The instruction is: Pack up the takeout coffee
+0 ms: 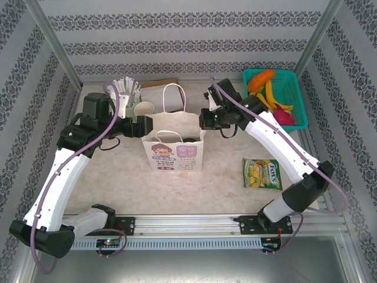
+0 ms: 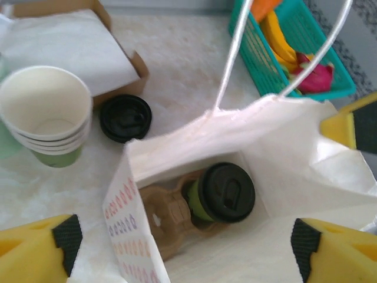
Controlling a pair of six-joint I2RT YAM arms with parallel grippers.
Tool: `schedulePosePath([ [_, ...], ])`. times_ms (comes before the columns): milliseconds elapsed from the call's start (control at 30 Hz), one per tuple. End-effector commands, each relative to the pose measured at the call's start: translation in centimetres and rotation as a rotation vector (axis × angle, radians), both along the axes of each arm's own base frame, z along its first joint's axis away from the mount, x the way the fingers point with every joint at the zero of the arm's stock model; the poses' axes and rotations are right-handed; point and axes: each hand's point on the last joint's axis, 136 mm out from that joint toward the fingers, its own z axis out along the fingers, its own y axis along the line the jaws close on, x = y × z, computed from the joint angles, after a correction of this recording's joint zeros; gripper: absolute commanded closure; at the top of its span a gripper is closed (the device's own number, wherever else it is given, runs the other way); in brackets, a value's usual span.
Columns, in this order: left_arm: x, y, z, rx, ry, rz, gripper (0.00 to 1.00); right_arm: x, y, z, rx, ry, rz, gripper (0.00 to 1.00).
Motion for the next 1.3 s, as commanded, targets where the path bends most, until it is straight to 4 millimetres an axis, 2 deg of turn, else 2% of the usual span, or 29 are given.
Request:
schedulePosePath([
  [0,2.3,3.6,0.9,0.023,-0.037,0.243,0.01,1.2,0.8,1.0,0.022,-0.032,0.023,0.88],
  [133,3.4,6.1,0.6,0.038,-0.036,0.397,0.00,2.2,1.4,1.0,0.035,-0.033,0.018,0.88],
  [300,4.5,7.9,0.1,0.054,-0.016,0.496,0.00,2.7,1.7,1.3,0.039,-0.035,0.016,0.84],
  [433,5.5,8.8,-0.4,-0.004,0.016,0.535,0.00,3.0,1.0,3.1,0.039,-0.101,-0.004,0.54],
  [500,6.1,9.7,-0.6,-0.027,0.020,0.573,0.00,3.0,0.5,4.6,0.042,-0.161,0.001,0.46],
  [633,7.3,11.7,-1.7,-0.003,0.047,0.660,0.00,3.2,-0.7,7.4,0.029,-0.313,0.003,0.22],
  [667,7.6,12.1,-2.2,0.014,0.064,0.681,0.00,3.3,-1.0,8.2,0.035,-0.364,-0.003,0.03],
  [767,8.5,12.6,-3.4,0.043,0.112,0.718,0.03,4.1,-2.6,9.4,0.029,-0.496,-0.082,0.02],
  [900,9.6,12.4,-4.3,0.054,0.160,0.717,0.15,5.0,-5.8,10.3,0.053,-0.628,-0.280,0.02],
  [1067,10.6,9.4,-4.4,0.101,0.188,0.590,0.34,5.5,-7.6,8.6,0.067,-0.615,-0.378,0.02],
  [1200,11.6,8.2,-5.0,0.178,0.211,0.552,0.53,5.6,-7.9,7.1,0.029,-0.570,-0.373,0.02],
  [1267,12.4,7.4,-5.4,0.210,0.232,0.522,0.55,5.6,-7.9,7.0,0.032,-0.568,-0.370,0.02],
])
